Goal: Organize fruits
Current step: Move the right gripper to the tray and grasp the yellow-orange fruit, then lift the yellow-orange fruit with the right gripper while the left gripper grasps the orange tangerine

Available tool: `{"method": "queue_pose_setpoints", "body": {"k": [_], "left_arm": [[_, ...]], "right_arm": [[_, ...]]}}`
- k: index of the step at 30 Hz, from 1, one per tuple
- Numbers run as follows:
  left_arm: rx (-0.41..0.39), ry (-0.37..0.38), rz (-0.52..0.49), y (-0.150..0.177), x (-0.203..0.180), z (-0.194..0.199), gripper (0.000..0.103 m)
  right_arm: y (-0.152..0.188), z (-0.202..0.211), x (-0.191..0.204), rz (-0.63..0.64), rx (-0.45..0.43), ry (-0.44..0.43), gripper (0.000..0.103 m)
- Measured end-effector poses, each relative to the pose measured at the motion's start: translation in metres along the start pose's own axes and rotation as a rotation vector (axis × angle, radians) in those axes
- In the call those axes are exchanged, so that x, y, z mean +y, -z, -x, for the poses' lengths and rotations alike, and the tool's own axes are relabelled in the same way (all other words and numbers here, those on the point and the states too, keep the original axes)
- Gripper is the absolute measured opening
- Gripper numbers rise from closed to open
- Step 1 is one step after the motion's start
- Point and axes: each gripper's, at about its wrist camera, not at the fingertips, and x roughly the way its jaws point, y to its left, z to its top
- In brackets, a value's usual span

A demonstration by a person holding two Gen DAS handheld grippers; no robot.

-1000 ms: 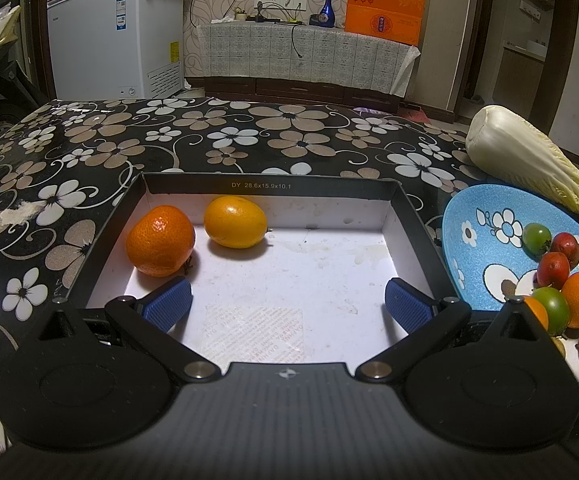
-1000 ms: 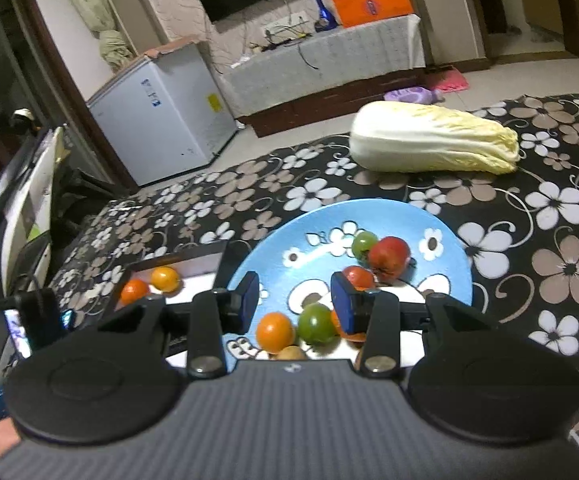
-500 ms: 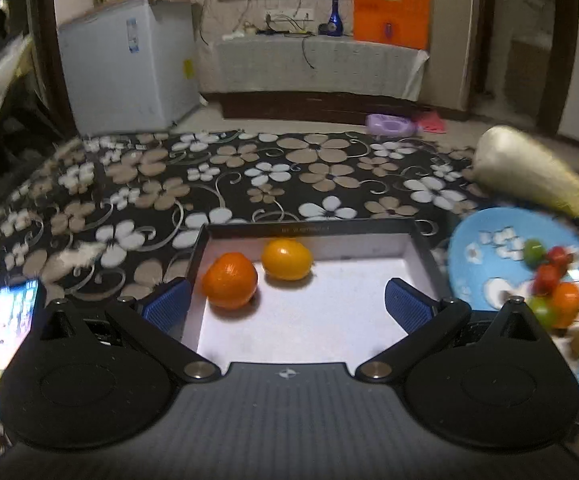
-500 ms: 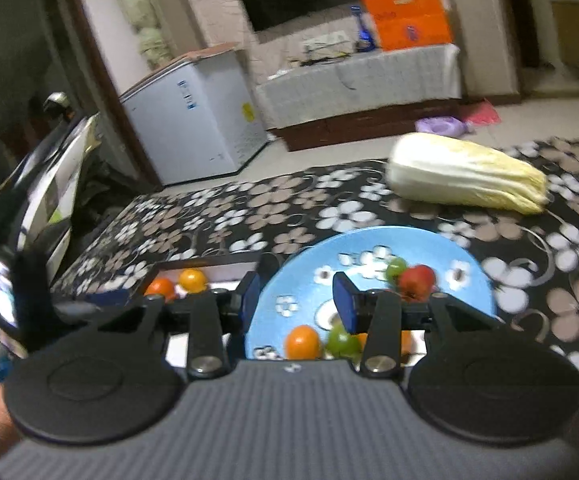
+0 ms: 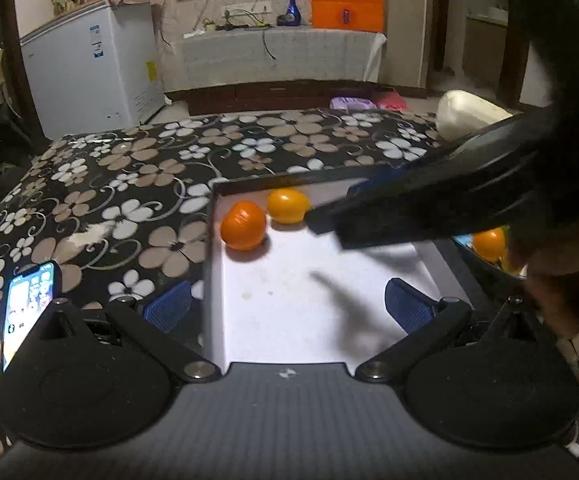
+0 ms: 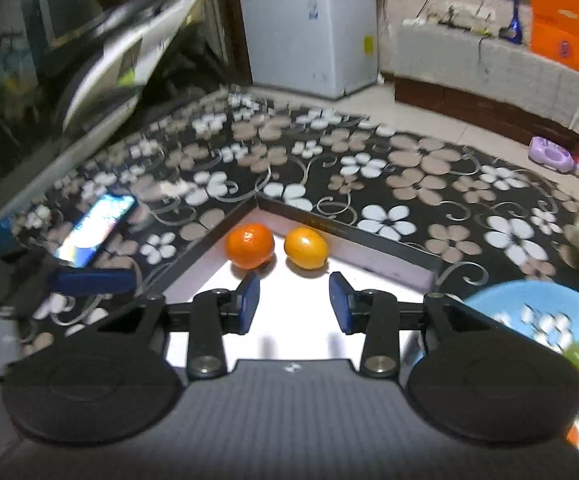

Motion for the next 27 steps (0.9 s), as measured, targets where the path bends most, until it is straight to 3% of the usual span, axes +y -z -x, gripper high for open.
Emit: {"method": "queue_pose_setpoints", "body": {"k": [11,14,21,27], "left_arm": [[0.039,0.007,0.002,-0.007,0.007,-0.017,0.103],[0.054,0.009,0.021,-0.008,0.01,-0.019,0.103],[0.054,0.006,0.04,-0.013,0.007,-0.023,0.103],[0.03,0.045,0.041,-0.024,0.005,-0.029,0.103]], "right_arm": [[-0.017,-0.059,0.022,0.178,0.098,0.124,0.043],[-0.015,-0.068,0.022,0.199,0.112,0.158,0.037],[-0.014,-0.051,0.01,0.103,0.104,0.106,0.037],[-0.003,0.018,-0.015,-0.095,-0.003,0.061,0.037]]}}
